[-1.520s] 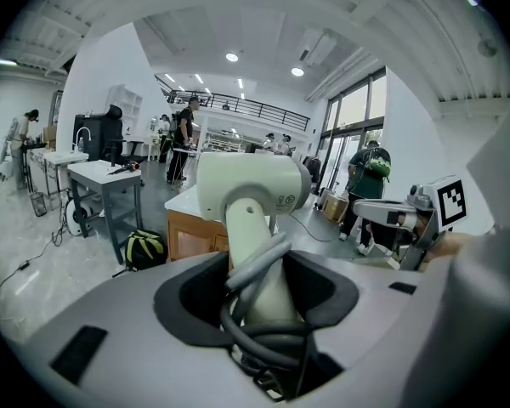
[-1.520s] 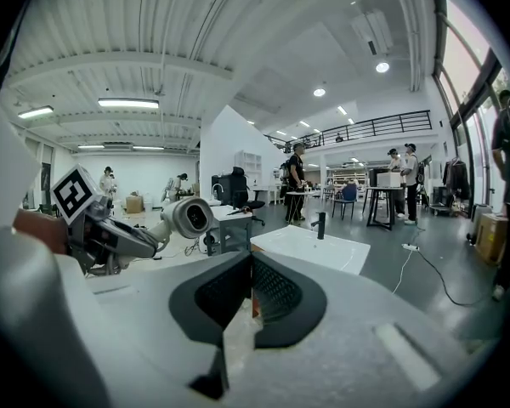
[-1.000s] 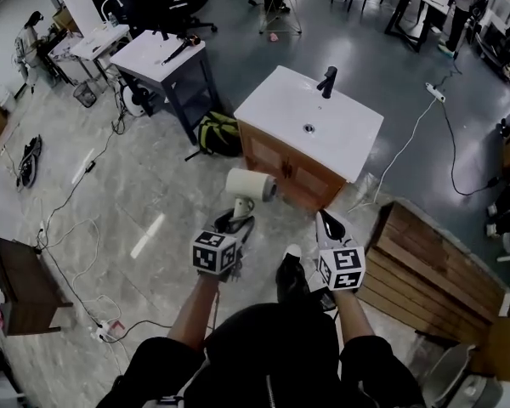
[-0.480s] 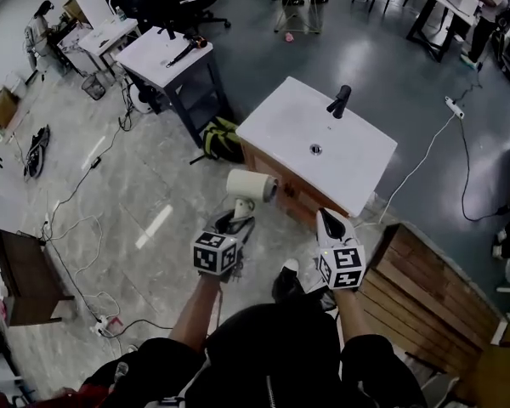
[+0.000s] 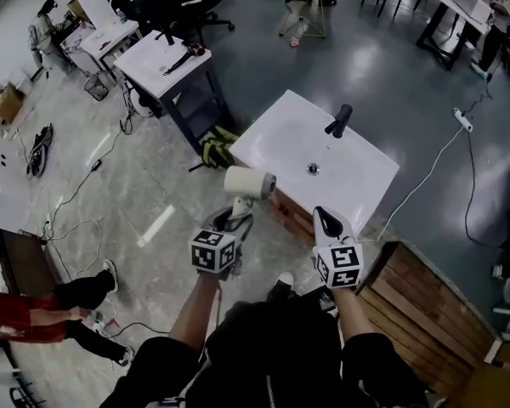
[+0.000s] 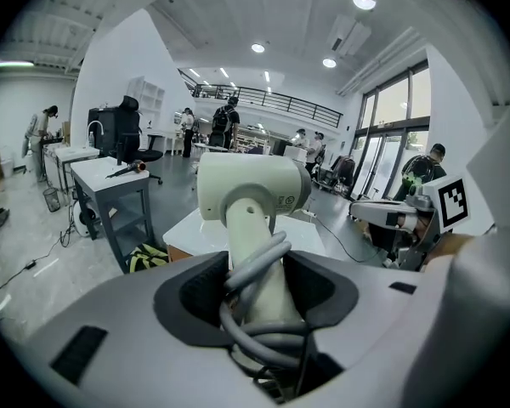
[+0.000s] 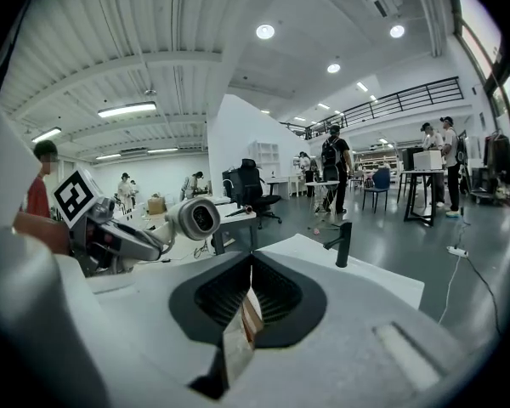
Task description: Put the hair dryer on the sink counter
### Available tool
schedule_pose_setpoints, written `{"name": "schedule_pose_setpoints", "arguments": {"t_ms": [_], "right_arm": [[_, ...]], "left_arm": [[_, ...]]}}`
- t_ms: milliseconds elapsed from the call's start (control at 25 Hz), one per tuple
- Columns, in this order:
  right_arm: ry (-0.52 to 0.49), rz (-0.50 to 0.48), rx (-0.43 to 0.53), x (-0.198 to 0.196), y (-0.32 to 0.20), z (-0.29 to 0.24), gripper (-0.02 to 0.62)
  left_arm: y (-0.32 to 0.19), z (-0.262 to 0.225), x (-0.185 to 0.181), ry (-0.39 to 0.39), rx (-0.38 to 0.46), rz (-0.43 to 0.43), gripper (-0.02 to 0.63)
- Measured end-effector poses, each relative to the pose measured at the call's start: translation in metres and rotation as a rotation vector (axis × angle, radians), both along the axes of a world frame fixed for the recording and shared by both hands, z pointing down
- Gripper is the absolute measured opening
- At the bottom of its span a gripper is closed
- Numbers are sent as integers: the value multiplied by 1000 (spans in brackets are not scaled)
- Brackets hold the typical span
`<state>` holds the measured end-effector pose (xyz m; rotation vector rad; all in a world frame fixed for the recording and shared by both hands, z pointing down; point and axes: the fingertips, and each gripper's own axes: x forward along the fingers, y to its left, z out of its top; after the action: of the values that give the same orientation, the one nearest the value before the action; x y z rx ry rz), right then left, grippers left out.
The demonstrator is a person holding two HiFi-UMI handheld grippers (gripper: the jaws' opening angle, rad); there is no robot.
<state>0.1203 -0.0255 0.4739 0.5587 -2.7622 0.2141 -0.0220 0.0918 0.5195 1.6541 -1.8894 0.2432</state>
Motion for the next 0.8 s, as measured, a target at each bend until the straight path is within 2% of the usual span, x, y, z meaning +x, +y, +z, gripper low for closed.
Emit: {"name": "schedule_pose_setpoints", "arguments": {"t_ms": [400, 800], "right_arm": [[-15, -47, -7, -18, -34, 1, 5], [-17, 8, 23, -17, -77, 2, 5]], "left_arm": [[-37, 3, -15, -7, -12, -23, 199], [-81, 2, -50, -26, 20, -17, 199]]}}
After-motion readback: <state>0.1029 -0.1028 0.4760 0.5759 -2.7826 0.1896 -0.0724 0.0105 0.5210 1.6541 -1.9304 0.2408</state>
